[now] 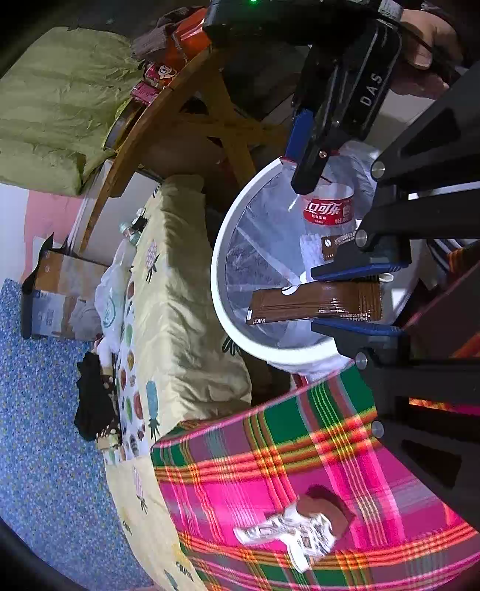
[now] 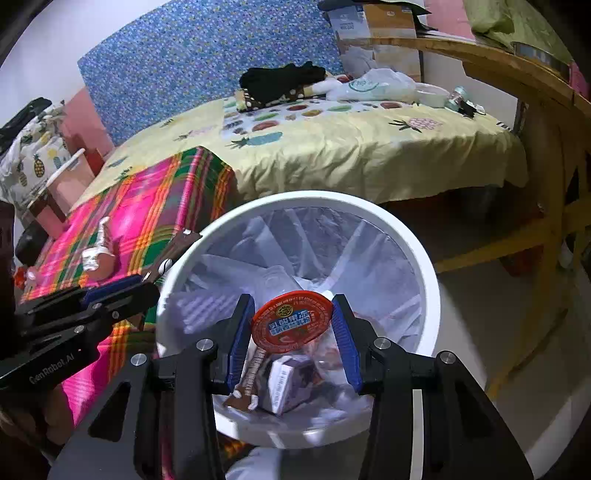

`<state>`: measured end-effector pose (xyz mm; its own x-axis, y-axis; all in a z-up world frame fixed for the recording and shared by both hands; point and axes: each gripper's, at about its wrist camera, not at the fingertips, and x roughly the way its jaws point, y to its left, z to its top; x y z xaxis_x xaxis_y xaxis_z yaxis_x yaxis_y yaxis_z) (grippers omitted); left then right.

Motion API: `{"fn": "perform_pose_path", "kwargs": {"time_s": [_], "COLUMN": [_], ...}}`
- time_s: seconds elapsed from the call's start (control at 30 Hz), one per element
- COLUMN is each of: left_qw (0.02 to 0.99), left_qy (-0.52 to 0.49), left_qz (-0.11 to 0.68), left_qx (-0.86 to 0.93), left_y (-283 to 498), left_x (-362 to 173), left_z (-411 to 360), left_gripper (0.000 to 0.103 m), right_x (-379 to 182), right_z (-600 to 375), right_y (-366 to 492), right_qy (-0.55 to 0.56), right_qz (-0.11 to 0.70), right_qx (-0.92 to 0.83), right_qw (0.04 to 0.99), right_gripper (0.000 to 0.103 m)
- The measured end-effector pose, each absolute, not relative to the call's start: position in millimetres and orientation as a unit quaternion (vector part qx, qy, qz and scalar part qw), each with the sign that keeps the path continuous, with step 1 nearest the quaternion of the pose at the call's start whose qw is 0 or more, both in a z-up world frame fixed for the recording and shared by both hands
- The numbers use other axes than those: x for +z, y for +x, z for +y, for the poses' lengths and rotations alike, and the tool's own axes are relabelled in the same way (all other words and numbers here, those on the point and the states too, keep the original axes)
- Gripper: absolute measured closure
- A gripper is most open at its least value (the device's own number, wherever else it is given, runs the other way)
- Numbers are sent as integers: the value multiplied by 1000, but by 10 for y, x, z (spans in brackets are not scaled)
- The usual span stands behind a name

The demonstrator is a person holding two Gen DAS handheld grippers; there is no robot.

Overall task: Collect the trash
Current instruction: 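Open both grippers to drop the wrapper and cup into the bin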

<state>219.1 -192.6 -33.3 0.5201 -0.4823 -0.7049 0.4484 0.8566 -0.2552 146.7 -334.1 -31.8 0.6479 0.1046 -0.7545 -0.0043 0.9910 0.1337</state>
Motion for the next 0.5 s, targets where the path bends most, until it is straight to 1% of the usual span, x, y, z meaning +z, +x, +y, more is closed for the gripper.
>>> {"fn": "perform_pose_path", "kwargs": {"time_s": [0.13, 0.17, 0.2, 0.23, 0.27, 0.5], "left_qw": [867, 867, 867, 867, 868, 876], "left_qy": [-22, -24, -27, -31, -35, -49], "left_qz": [410, 409, 408, 406, 403, 391], "left_qx": [-281, -283, -285, -287, -288, -276], "left_y": [2248, 2251, 2255, 2255, 2247, 2185], "left_x": [-356, -355, -353, -344, -334, -213], "left_z": [-2022, -2026, -2022, -2010, -1997, -1788], "left_gripper": [79, 72, 62, 58, 57, 57], "right_x": [-305, -294, -290, -280, -274, -224], "right_z": [-3364, -3372, -3374, -3383, -3393, -3399], "right_y": [1467, 1458, 1451, 1443, 1439, 1417], "right_qy": [55, 54, 54, 55, 56, 65], "right_qz": [416, 413, 411, 409, 407, 398], "right_qx": [26, 26, 26, 27, 27, 26], "right_qw": [907, 909, 910, 911, 911, 915], "right_gripper": [58, 54, 51, 45, 44, 44]}}
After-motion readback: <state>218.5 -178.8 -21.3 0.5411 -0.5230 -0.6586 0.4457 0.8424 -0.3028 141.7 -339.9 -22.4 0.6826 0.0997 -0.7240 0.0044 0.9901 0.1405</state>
